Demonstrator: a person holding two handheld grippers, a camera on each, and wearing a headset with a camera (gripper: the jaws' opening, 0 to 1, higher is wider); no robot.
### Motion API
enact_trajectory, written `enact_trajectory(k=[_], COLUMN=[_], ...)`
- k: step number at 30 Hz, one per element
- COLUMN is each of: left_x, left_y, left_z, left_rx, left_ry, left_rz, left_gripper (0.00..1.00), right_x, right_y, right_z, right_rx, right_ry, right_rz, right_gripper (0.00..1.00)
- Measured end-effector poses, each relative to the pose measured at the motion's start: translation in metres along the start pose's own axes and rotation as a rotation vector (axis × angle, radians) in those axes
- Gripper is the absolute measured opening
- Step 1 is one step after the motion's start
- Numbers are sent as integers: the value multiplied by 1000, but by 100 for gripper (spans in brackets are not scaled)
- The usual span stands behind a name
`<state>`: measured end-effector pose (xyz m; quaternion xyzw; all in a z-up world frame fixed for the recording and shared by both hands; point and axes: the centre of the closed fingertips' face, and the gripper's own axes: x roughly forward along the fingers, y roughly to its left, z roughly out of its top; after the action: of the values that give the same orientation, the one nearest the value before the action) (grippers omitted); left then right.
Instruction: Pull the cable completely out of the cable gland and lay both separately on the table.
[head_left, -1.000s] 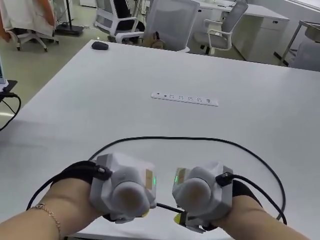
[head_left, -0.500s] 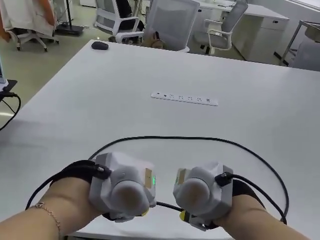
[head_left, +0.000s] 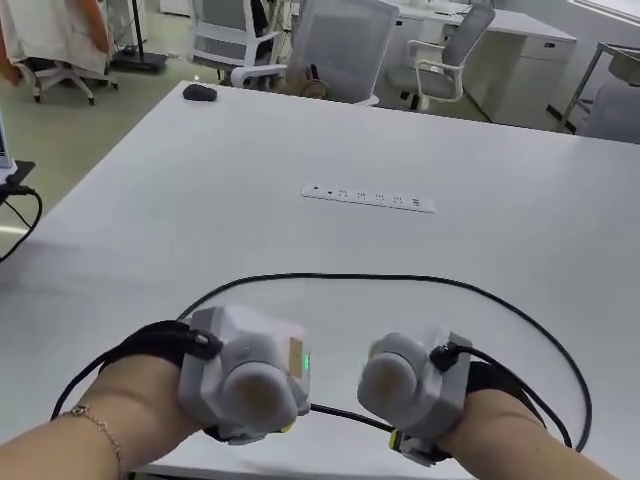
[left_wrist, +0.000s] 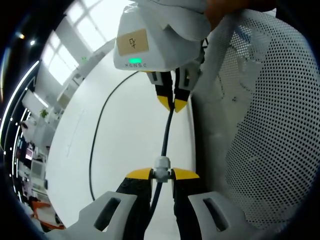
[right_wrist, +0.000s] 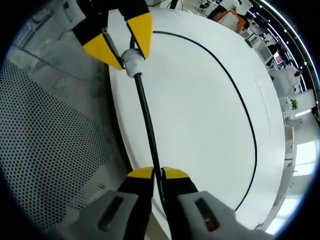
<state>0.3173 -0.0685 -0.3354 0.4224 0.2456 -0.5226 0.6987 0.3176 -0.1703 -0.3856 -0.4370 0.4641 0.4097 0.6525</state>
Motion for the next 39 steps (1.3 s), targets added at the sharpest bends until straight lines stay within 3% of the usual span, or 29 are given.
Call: enact_trajectory(k=[4, 9, 12, 17, 20, 25, 30, 33, 37, 39], left_x=[0, 0, 0, -1, 1, 2, 2, 1, 1, 1], left_y=[0, -1, -1, -2, -2, -1, 0, 1, 1, 1], left_z=[-1, 1, 2, 7, 7, 6, 6, 3, 5, 3], left_rx=[3, 7, 9, 17, 20, 22, 14, 11, 8, 9], left_ry=[4, -1, -9, -29, -30, -27, -28, -21, -23, -18], left_rz=[-1, -4, -6, -11, -12, -15, -11, -8, -6, -6], left_gripper=[16, 16, 16, 16, 16, 16, 16, 16, 16, 16], right_x=[0, -4, -10, -16, -15, -11, -11, -7, -5, -3], right_y=[3, 13, 15, 20, 21, 17, 15, 11, 7, 4], right_z=[5, 35, 52, 66, 65, 57, 57, 46, 38, 28], right_rx=[-23, -97, -108, -139, -157, -150, -124, -120, -86, -72], right_ry=[-11, -141, -224, -289, -287, -248, -248, -194, -162, -111], right_rz=[6, 28, 37, 44, 44, 39, 39, 20, 15, 3], right_gripper=[10, 20, 20, 15, 5, 3, 3, 3, 3, 3])
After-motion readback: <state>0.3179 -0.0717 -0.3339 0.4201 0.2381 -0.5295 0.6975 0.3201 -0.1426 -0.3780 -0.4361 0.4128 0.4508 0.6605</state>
